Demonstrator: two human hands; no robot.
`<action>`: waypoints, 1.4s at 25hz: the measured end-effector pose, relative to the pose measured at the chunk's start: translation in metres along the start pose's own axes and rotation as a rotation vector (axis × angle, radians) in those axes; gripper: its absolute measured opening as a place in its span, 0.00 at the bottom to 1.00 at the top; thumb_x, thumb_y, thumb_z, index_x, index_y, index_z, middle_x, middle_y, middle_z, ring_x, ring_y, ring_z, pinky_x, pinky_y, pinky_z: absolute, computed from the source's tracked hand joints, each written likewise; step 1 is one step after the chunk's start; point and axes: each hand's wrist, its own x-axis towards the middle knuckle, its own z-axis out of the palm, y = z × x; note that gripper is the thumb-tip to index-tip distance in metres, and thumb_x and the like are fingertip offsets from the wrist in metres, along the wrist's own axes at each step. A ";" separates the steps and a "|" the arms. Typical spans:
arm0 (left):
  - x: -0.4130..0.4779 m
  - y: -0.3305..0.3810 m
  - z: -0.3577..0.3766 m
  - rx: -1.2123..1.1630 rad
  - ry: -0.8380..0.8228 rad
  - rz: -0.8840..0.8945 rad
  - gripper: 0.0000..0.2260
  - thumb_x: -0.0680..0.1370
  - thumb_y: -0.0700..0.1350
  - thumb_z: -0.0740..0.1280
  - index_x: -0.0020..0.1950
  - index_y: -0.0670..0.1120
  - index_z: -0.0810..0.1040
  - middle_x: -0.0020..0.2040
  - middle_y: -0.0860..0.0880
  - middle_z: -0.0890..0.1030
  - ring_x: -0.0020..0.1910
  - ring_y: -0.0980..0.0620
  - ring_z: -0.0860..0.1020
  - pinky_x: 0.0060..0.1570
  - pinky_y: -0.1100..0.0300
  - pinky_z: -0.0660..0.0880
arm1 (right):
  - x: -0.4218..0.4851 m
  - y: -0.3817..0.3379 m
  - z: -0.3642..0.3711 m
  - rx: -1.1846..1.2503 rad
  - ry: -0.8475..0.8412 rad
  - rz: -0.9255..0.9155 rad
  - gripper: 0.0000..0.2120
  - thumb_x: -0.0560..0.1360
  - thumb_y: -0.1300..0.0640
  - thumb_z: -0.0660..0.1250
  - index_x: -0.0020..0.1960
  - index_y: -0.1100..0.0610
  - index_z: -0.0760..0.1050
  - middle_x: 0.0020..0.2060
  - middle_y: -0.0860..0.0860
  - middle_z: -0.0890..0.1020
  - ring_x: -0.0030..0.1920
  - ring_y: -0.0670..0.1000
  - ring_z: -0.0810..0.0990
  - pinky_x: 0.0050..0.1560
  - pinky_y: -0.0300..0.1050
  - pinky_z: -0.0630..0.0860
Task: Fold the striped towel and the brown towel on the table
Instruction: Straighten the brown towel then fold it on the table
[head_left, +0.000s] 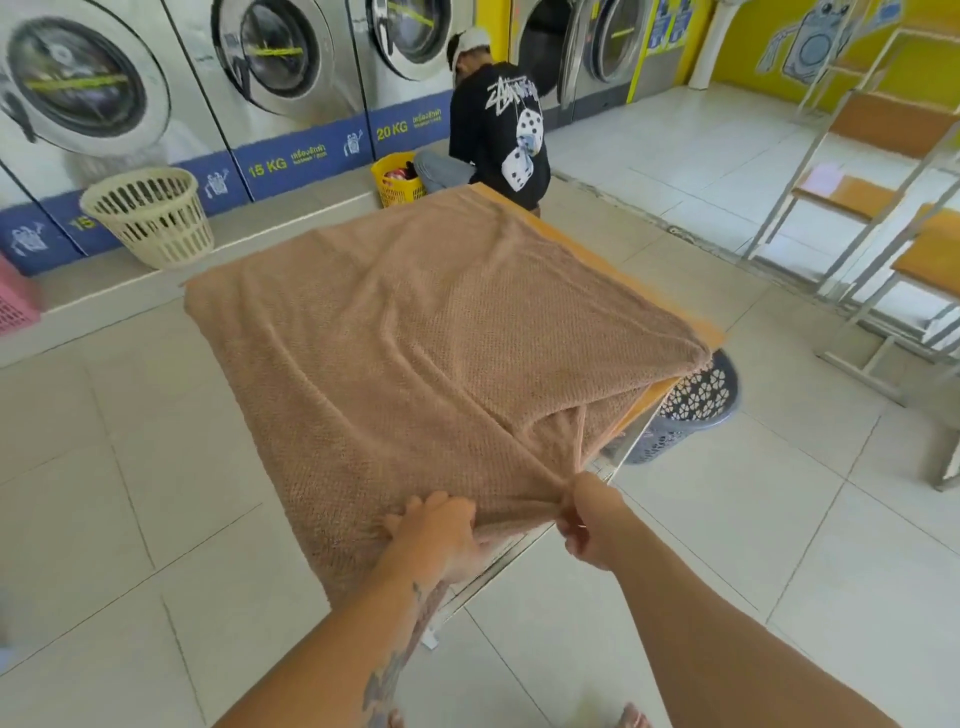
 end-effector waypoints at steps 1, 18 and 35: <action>0.003 0.005 -0.006 -0.045 -0.030 -0.035 0.10 0.70 0.52 0.64 0.46 0.48 0.73 0.55 0.46 0.75 0.60 0.41 0.71 0.63 0.39 0.68 | 0.003 -0.004 -0.012 -0.077 -0.078 0.016 0.10 0.67 0.67 0.58 0.47 0.60 0.71 0.32 0.56 0.77 0.27 0.50 0.71 0.28 0.38 0.63; 0.086 0.137 0.012 -0.195 0.465 -0.072 0.11 0.77 0.51 0.67 0.58 0.53 0.75 0.55 0.52 0.74 0.57 0.48 0.75 0.56 0.53 0.74 | 0.085 -0.116 -0.073 -1.613 -0.171 -1.116 0.24 0.75 0.64 0.63 0.69 0.48 0.71 0.61 0.55 0.68 0.60 0.59 0.72 0.58 0.55 0.76; 0.085 0.164 -0.031 -0.278 0.392 -0.281 0.11 0.72 0.38 0.63 0.32 0.51 0.73 0.37 0.53 0.77 0.37 0.53 0.75 0.36 0.55 0.72 | 0.097 -0.173 -0.126 -1.579 -0.403 -1.521 0.08 0.70 0.61 0.62 0.47 0.52 0.67 0.48 0.52 0.78 0.52 0.55 0.72 0.53 0.50 0.72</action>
